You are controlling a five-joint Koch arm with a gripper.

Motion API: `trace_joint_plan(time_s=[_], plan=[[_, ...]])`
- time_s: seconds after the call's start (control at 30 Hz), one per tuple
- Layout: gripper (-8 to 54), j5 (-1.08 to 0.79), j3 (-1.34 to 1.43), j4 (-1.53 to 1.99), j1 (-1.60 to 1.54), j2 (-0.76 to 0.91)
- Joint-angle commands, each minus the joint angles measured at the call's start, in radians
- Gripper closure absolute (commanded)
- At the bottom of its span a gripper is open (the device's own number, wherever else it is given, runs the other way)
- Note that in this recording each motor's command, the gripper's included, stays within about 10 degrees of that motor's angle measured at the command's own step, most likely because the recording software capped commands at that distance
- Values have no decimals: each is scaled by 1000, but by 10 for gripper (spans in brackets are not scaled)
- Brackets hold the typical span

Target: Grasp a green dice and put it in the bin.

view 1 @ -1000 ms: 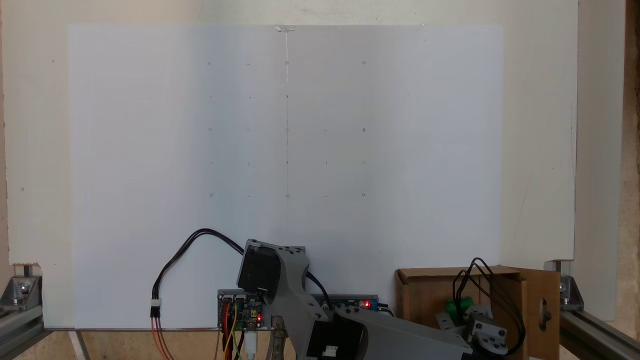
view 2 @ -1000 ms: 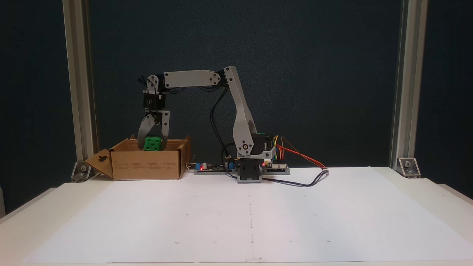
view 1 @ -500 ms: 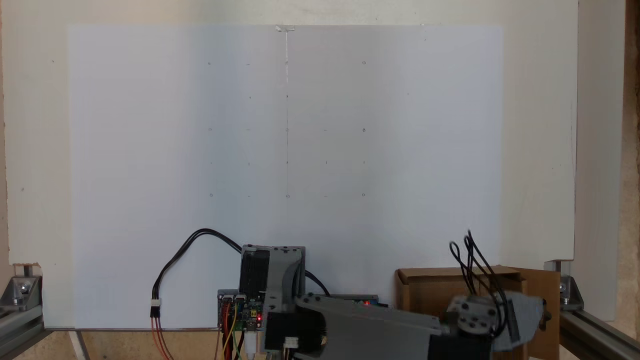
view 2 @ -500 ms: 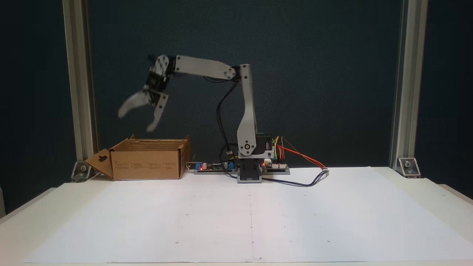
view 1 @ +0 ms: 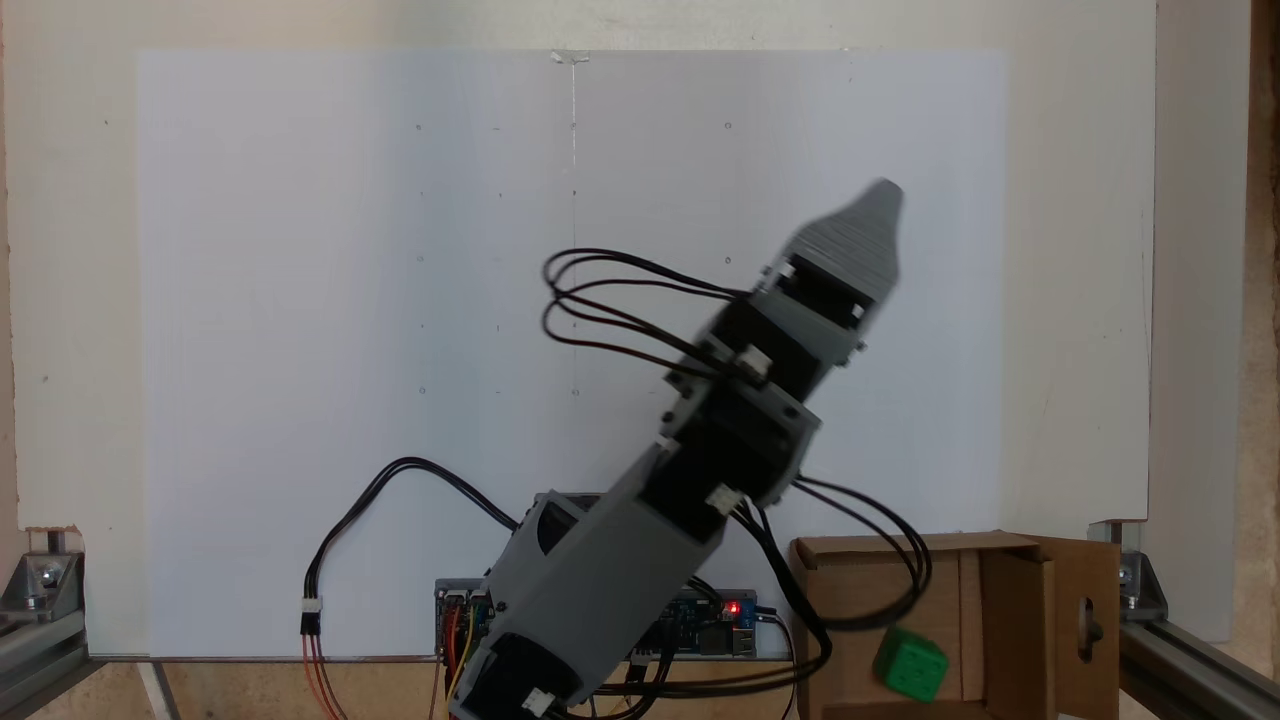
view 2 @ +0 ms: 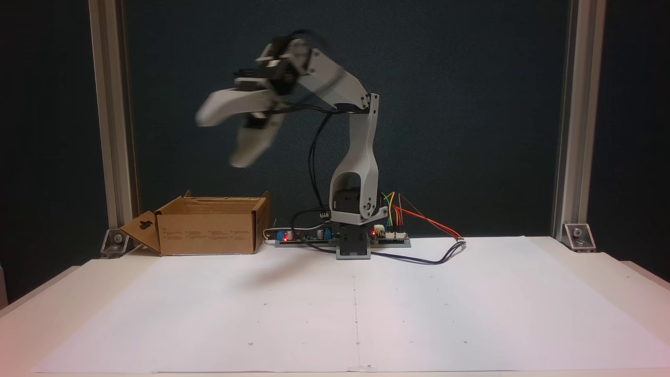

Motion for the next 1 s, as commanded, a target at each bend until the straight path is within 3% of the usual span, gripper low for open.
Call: trace_joint_plan(time_s=[0.0,0.23,0.6,0.97], plan=[[16,89,-18,-23,-159,41],[16,138,129,-92,-540,124],[13,150,572,-583,-581,310],[8,158,839,-1009,-669,515]])
